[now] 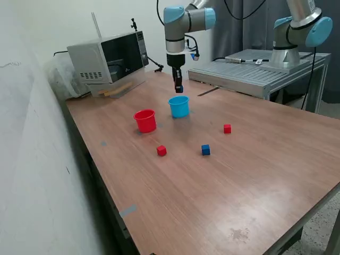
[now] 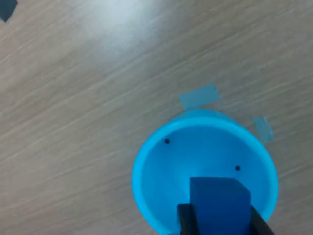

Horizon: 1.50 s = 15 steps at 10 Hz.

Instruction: Place red objects in the red bin, and blue objects in the blue bin.

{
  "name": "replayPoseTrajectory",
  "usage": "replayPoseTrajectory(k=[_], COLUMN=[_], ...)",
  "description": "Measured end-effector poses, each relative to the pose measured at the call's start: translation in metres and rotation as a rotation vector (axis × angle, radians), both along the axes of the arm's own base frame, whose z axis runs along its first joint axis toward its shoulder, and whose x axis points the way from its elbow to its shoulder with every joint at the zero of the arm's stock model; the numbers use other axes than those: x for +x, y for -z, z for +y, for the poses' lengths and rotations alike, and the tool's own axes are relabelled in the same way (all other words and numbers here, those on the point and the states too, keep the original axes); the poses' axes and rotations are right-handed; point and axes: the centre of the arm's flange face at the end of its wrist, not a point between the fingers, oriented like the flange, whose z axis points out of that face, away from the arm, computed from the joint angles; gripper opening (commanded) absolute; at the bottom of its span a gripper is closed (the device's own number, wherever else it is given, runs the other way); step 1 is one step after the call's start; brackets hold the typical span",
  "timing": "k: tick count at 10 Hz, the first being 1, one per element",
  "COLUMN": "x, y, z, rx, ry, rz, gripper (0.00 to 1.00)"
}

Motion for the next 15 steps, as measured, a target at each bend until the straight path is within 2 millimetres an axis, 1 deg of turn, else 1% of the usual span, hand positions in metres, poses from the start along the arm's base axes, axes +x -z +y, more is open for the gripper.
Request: replayPoseTrajectory(k=[2,3,4,5,6,7,10,11,12,13,14,15], x=[-0.005,-0.007,-0.008,-0.008,-0.006,-0.003,0.017,0.023,0.026,0.026,0.024,0.021], y=[0.002,0.003,0.005,0.005,0.003,0.0,-0.01,-0.015,-0.021,-0.026,-0.029,-0.03], z=[0.009,0.01,0.002,-0.018,-0.049,-0.087,-0.214,-0.251,-0.282,-0.308,-0.329,-0.345], rx=[0.001,0.002,0.001,0.001,0.001,0.001,-0.035,-0.051,-0.061,-0.065,-0.063,-0.057], ry=[0.013,0.014,-0.005,-0.065,-0.156,-0.252,-0.488,-0.556,-0.625,-0.708,-0.81,-0.927], rz=[0.001,0.0,-0.004,-0.012,-0.02,-0.025,-0.011,-0.001,0.012,0.023,0.026,0.023], gripper=[1.0,1.0,1.0,1.0,1.0,1.0,1.0,1.0,1.0,1.0,1.0,1.0])
